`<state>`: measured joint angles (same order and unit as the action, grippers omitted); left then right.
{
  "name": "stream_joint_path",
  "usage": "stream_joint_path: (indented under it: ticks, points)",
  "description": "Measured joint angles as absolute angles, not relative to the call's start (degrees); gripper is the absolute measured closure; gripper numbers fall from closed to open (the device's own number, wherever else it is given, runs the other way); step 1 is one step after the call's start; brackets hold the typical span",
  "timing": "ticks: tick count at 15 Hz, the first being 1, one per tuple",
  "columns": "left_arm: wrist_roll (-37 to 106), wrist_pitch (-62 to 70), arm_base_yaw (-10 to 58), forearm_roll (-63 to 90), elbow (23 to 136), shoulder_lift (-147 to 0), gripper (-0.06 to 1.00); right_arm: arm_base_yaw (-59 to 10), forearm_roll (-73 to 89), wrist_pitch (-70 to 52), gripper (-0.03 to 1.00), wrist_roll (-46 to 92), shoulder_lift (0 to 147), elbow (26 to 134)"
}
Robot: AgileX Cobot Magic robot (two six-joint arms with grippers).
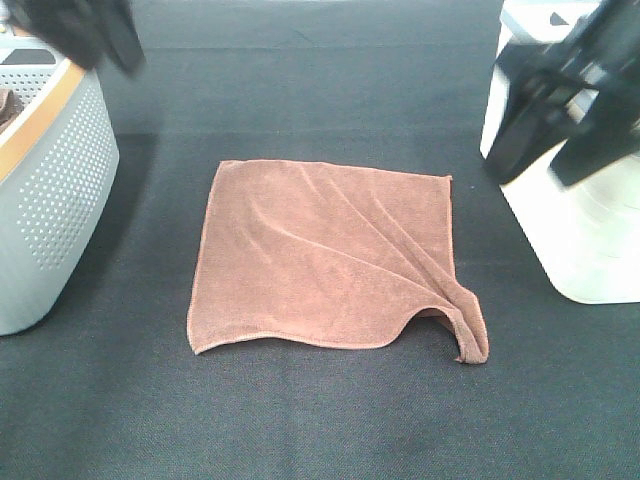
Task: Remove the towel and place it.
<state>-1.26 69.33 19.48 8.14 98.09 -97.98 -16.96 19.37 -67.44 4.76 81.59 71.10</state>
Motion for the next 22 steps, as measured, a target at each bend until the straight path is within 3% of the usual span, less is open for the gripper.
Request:
stream_joint_path:
  ticks: [8,16,22]
  points:
    - [0.0,69.5,19.48,4.81,93.74,-79.76,0.53,-16.96,13.46,-69.61,0.35,4.76,62.51,66.86]
    - [-3.72,69.5,19.48,1.43,48.99,-52.71,0.53,-16.96,8.08,-69.96,0.35,4.76,35.92,37.24]
    - [-1.32,62.57,19.48,0.0,31.86,-33.92,0.53,-16.96,0.34,-63.83,0.35,0.52,23.2,30.54]
